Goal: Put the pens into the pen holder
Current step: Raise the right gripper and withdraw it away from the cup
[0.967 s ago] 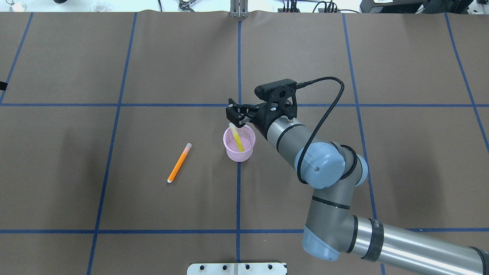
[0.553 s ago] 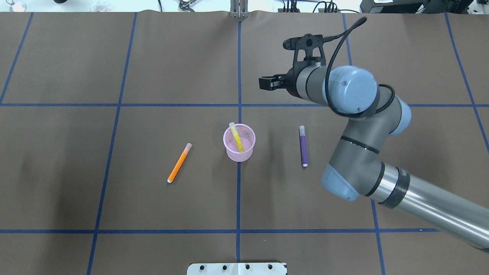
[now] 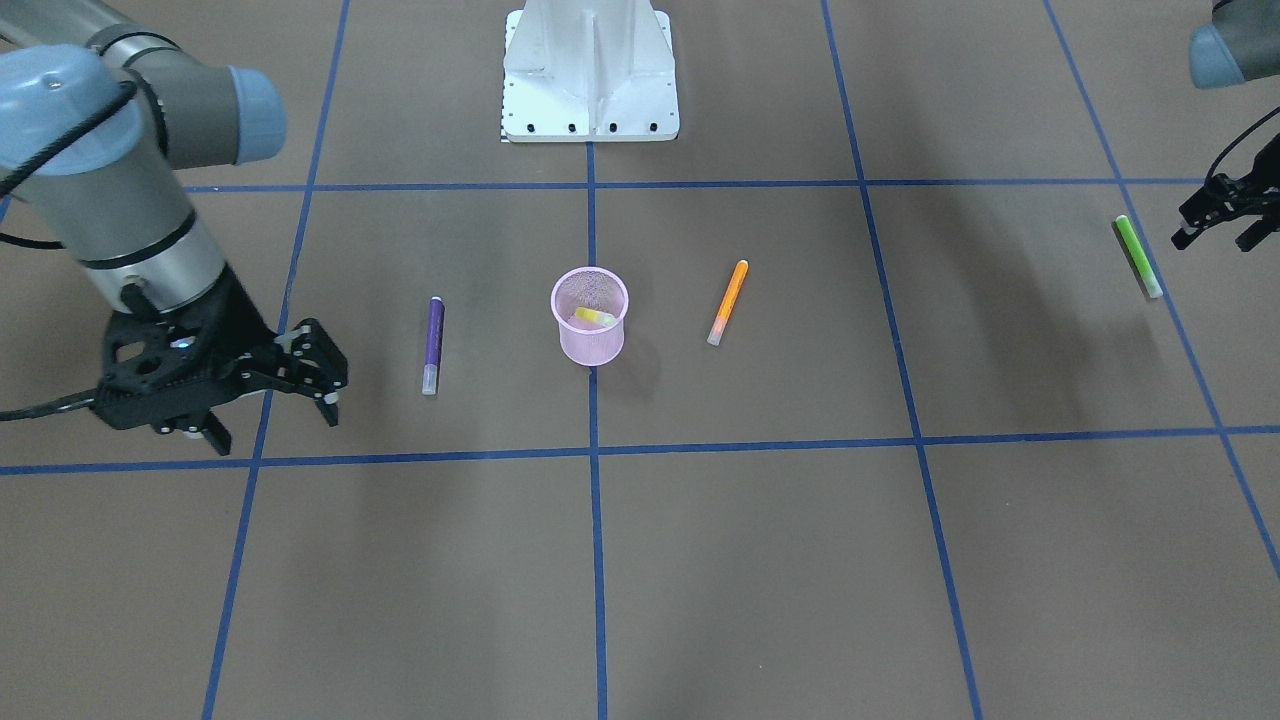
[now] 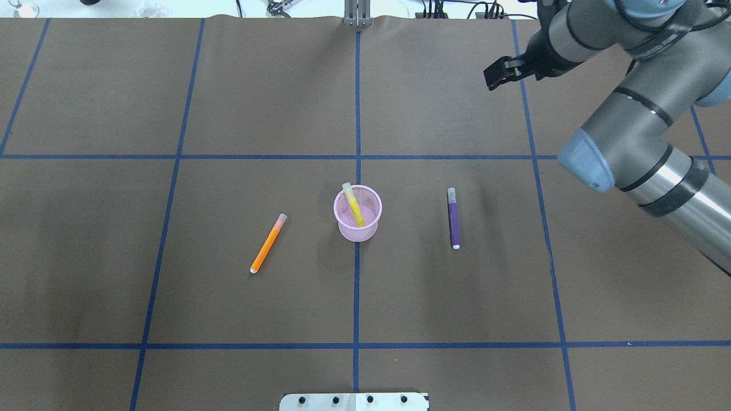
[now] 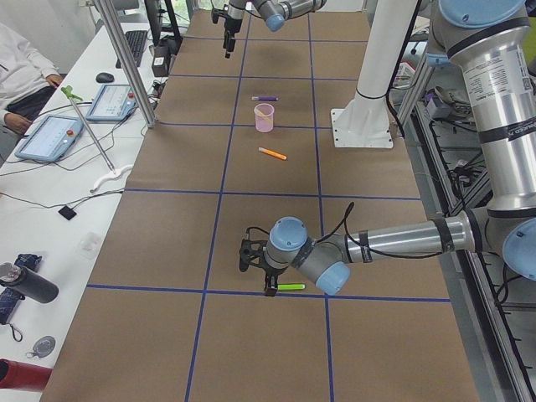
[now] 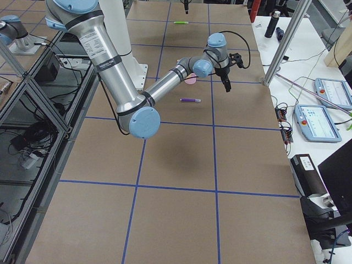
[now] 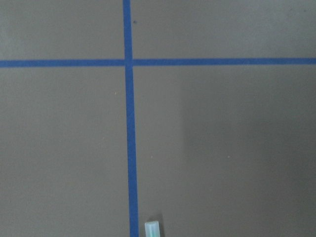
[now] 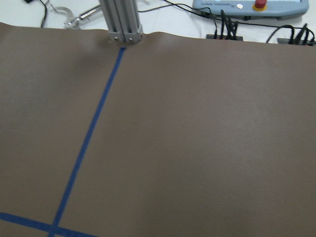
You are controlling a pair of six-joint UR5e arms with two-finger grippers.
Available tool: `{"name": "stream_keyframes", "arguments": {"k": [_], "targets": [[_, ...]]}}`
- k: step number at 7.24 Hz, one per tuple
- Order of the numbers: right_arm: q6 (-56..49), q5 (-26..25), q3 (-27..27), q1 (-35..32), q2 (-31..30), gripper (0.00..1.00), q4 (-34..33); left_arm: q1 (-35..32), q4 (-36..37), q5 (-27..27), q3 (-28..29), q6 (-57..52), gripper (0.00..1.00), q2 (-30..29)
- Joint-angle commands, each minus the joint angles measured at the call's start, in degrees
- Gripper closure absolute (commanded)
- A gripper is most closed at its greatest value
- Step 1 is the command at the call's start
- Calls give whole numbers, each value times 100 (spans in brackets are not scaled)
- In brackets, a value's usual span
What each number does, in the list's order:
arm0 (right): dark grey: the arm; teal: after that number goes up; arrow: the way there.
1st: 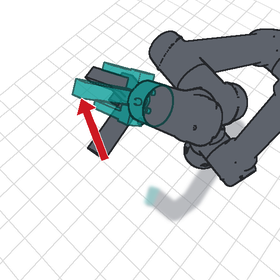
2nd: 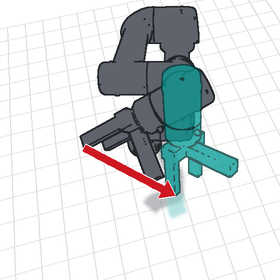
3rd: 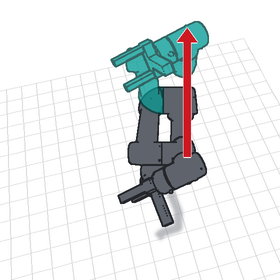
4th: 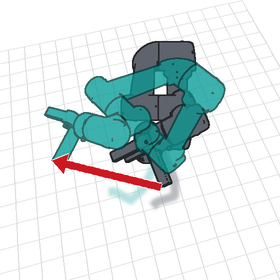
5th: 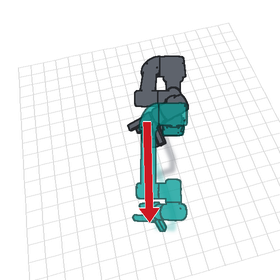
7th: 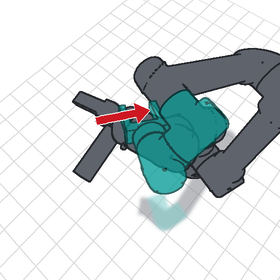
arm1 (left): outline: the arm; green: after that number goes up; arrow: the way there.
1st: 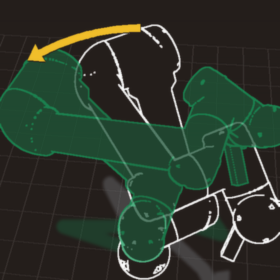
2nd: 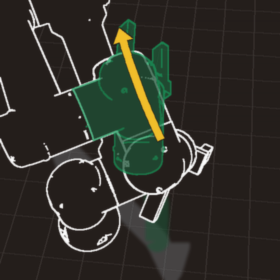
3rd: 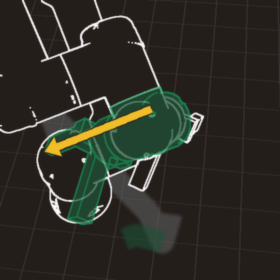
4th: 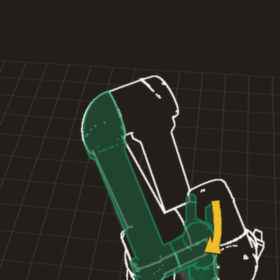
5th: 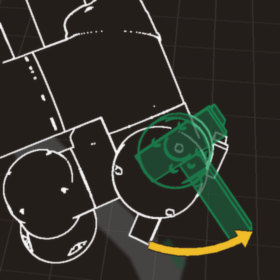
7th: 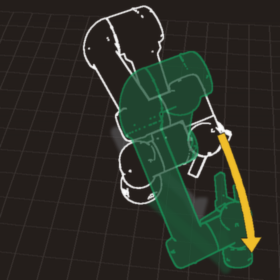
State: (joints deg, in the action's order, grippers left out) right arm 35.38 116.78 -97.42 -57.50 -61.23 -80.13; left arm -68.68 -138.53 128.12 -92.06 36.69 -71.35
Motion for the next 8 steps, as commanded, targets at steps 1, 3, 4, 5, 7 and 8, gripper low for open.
{"name": "stream_keyframes", "arguments": {"k": [1, 3, 4, 5, 7, 8], "targets": [[-908, 512, 3, -716, -527, 0, -109, 721, -8, -489, 30, 391, 2, 16], [-1157, 592, -23, -815, -801, 0, -73, 733, -17, -586, 345, 365, 20, -53], [-1226, 618, -14, -928, -846, 0, -108, 733, -17, -587, 425, 374, 30, -98], [-1410, 636, -5, -1034, -977, 0, -117, 733, -25, -587, 496, 365, 36, -115], [-1666, 671, -14, -1122, -1110, 0, -91, 733, -43, -587, 575, 339, 41, -203], [-1666, 688, -14, -1132, -1119, 0, -82, 733, -43, -578, 601, 330, 44, -221]]}}
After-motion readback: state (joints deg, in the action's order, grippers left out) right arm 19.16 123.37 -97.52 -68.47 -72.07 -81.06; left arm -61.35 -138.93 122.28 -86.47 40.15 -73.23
